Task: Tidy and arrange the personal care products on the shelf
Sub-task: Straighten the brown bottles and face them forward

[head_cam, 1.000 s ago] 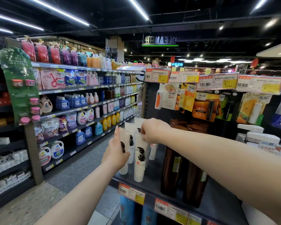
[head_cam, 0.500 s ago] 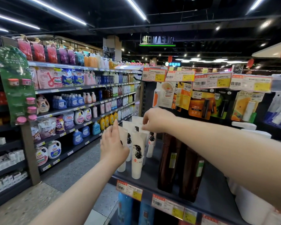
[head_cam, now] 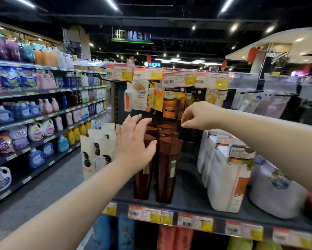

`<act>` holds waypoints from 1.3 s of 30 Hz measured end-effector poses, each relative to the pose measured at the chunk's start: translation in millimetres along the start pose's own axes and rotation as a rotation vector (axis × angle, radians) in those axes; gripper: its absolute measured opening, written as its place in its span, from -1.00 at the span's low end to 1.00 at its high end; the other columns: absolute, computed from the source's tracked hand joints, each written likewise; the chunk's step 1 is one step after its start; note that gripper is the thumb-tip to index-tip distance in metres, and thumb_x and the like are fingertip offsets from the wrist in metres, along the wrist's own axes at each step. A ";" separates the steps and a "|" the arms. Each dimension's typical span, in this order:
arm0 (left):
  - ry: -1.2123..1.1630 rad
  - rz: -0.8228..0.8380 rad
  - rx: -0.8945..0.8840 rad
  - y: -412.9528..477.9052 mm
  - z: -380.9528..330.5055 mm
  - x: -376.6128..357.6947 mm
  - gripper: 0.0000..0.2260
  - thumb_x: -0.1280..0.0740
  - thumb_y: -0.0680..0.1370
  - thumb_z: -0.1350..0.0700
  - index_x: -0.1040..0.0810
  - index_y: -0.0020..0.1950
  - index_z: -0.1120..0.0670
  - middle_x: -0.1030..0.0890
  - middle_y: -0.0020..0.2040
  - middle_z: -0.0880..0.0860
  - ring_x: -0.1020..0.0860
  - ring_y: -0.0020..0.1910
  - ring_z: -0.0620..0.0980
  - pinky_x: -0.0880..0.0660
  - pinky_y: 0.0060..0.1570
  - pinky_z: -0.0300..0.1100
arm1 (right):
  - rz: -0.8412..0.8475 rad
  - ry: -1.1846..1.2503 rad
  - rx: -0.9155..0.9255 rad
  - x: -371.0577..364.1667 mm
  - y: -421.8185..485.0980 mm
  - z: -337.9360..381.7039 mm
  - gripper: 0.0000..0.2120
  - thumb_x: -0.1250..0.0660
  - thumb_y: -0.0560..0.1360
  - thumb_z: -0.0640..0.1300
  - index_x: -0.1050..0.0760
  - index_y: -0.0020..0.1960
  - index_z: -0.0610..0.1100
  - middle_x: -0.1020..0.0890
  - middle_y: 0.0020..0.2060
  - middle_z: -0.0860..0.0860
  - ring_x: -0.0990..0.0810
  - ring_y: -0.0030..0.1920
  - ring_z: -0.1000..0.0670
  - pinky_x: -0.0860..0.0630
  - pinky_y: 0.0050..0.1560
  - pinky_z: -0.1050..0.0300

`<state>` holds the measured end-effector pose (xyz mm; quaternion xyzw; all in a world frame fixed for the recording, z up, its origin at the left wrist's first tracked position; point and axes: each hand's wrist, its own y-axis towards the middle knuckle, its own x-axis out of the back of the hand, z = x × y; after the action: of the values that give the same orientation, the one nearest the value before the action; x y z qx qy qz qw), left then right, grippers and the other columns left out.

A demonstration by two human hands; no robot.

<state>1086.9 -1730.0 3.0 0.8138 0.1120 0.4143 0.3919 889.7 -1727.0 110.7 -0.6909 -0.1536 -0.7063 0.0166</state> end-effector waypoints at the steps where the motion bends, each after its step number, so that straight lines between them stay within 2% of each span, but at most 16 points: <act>1: -0.008 0.014 -0.012 2.5 -6.2 -4.3 -0.49 -0.35 0.45 0.01 -0.34 0.38 0.00 -0.30 0.42 0.06 -0.14 0.47 0.09 -0.03 0.42 0.18 | 0.008 -0.003 -0.019 0.1 -6.4 -7.6 -0.77 -0.30 0.52 -0.01 -0.60 0.09 -0.08 -0.59 0.03 0.03 -0.48 -0.03 0.08 -0.38 -0.05 0.22; 6: -0.044 0.079 -0.086 7.8 -41.2 -26.6 -0.47 -0.31 0.46 -0.10 -0.31 0.40 -0.03 -0.27 0.44 0.04 -0.07 0.48 0.08 0.09 0.43 0.16 | 0.048 -0.032 -0.136 1.9 -43.5 -46.0 -0.74 -0.30 0.51 0.00 -0.58 0.13 -0.09 -0.57 -0.03 0.07 -0.49 -0.05 0.07 -0.41 -0.02 0.20; 9: -0.066 0.124 -0.125 7.3 -62.9 -39.5 -0.45 -0.29 0.46 -0.15 -0.29 0.41 -0.03 -0.25 0.45 0.04 -0.05 0.49 0.10 0.11 0.42 0.17 | 0.055 -0.028 -0.206 3.7 -63.8 -68.2 -0.73 -0.31 0.50 0.01 -0.58 0.13 -0.08 -0.62 0.03 0.03 -0.54 0.01 0.02 -0.47 0.09 0.14; 13: -0.021 0.185 -0.172 5.8 -89.2 -55.0 -0.41 -0.24 0.47 -0.22 -0.22 0.44 -0.04 -0.23 0.47 0.02 -0.02 0.50 0.08 0.15 0.43 0.16 | 0.050 0.038 -0.250 3.5 -83.1 -95.3 -0.70 -0.27 0.53 0.04 -0.54 0.19 -0.08 -0.61 0.07 0.01 -0.51 0.01 0.05 -0.43 0.11 0.16; 17: 0.052 0.104 -0.238 7.0 -113.9 -64.5 -0.41 -0.24 0.46 -0.23 -0.23 0.43 -0.05 -0.27 0.46 -0.01 -0.05 0.50 0.07 0.27 0.37 0.10 | 0.003 0.078 -0.300 3.8 -100.0 -126.5 -0.72 -0.22 0.56 -0.03 -0.52 0.22 -0.08 -0.59 0.13 -0.01 -0.49 0.04 0.04 -0.37 0.11 0.17; 21: -0.032 0.049 -0.297 10.1 -151.6 -74.6 -0.42 -0.30 0.44 -0.17 -0.27 0.41 -0.03 -0.30 0.43 0.01 -0.09 0.49 0.08 0.29 0.33 0.02 | 0.072 -0.043 -0.351 0.2 -127.6 -170.8 -0.71 -0.25 0.53 -0.04 -0.53 0.19 -0.10 -0.59 0.12 -0.05 -0.53 0.10 -0.04 -0.42 0.11 0.15; 24: -0.106 0.017 -0.348 6.2 -184.5 -87.4 -0.45 -0.34 0.43 -0.10 -0.32 0.38 0.00 -0.32 0.41 0.03 -0.09 0.48 0.07 0.26 0.36 -0.03 | 0.208 -0.115 -0.375 -15.5 -146.4 -204.8 -0.56 -0.31 0.48 0.07 -0.45 0.29 -0.11 -0.55 0.19 -0.05 -0.50 0.17 -0.05 -0.38 0.08 0.20; 27: -0.205 0.037 -0.432 -2.4 -216.5 -104.0 -0.48 -0.40 0.41 -0.01 -0.40 0.34 0.07 -0.37 0.38 0.09 -0.16 0.47 0.12 0.12 0.42 0.02 | 0.316 -0.034 -0.390 -37.5 -159.8 -235.5 -0.33 -0.34 0.43 0.17 -0.27 0.42 -0.10 -0.42 0.34 -0.06 -0.41 0.30 -0.06 -0.36 0.26 0.12; 29: -0.229 0.090 -0.445 -7.3 -234.7 -117.9 -0.47 -0.40 0.41 0.01 -0.39 0.35 0.06 -0.36 0.39 0.07 -0.16 0.47 0.09 0.05 0.45 0.06 | 0.320 0.092 -0.386 -47.5 -165.6 -250.3 -0.24 -0.34 0.41 0.23 -0.18 0.48 -0.05 -0.32 0.42 -0.03 -0.34 0.37 -0.04 -0.29 0.35 0.10; 30: -0.225 0.136 -0.438 -9.6 -241.9 -126.2 -0.45 -0.39 0.42 0.00 -0.35 0.37 0.05 -0.33 0.41 0.05 -0.13 0.47 0.06 0.04 0.46 0.05 | 0.311 0.147 -0.382 -51.7 -167.4 -255.7 -0.24 -0.32 0.41 0.26 -0.16 0.48 -0.02 -0.33 0.42 -0.02 -0.36 0.34 -0.01 -0.28 0.32 0.17; 32: -0.197 0.271 -0.415 -13.8 -252.6 -145.7 -0.39 -0.37 0.44 -0.02 -0.25 0.43 0.04 -0.24 0.45 0.03 -0.08 0.48 -0.01 -0.01 0.46 -0.06 | 0.303 0.242 -0.378 -61.0 -169.9 -262.7 -0.26 -0.28 0.42 0.29 -0.15 0.49 0.02 -0.47 0.29 -0.03 -0.48 0.16 0.04 -0.34 0.09 0.30; 33: -0.184 0.355 -0.386 -15.4 -256.2 -156.5 -0.34 -0.38 0.43 -0.03 -0.19 0.46 0.04 -0.18 0.48 0.03 -0.05 0.48 -0.03 -0.01 0.44 -0.13 | 0.298 0.285 -0.375 -66.6 -171.2 -265.9 -0.25 -0.26 0.43 0.29 -0.13 0.50 0.01 -0.49 0.27 -0.04 -0.50 0.15 0.04 -0.35 0.07 0.31; 36: -0.172 0.600 -0.210 -15.1 -264.5 -184.3 -0.15 -0.43 0.38 -0.10 -0.02 0.51 0.06 -0.02 0.53 0.06 0.06 0.51 0.01 0.02 0.44 -0.14 | 0.289 0.359 -0.310 -82.9 -178.8 -274.4 -0.13 -0.35 0.40 0.24 -0.02 0.52 -0.04 -0.21 0.48 -0.04 -0.25 0.43 0.01 -0.18 0.29 0.29; 39: -0.159 0.728 -0.111 -14.0 -268.2 -203.5 -0.04 -0.47 0.33 -0.15 0.06 0.52 0.02 0.10 0.55 0.07 0.09 0.51 0.08 0.00 0.45 -0.05 | 0.212 0.491 -0.221 -96.6 -187.8 -279.9 -0.08 -0.47 0.37 0.06 0.01 0.53 -0.06 -0.17 0.48 -0.03 -0.18 0.41 0.09 -0.10 0.21 0.45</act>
<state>755.9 -1677.8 -32.8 0.8075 -0.2382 0.4673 0.2700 578.0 -1633.5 -20.0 -0.5092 0.0060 -0.8591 0.0516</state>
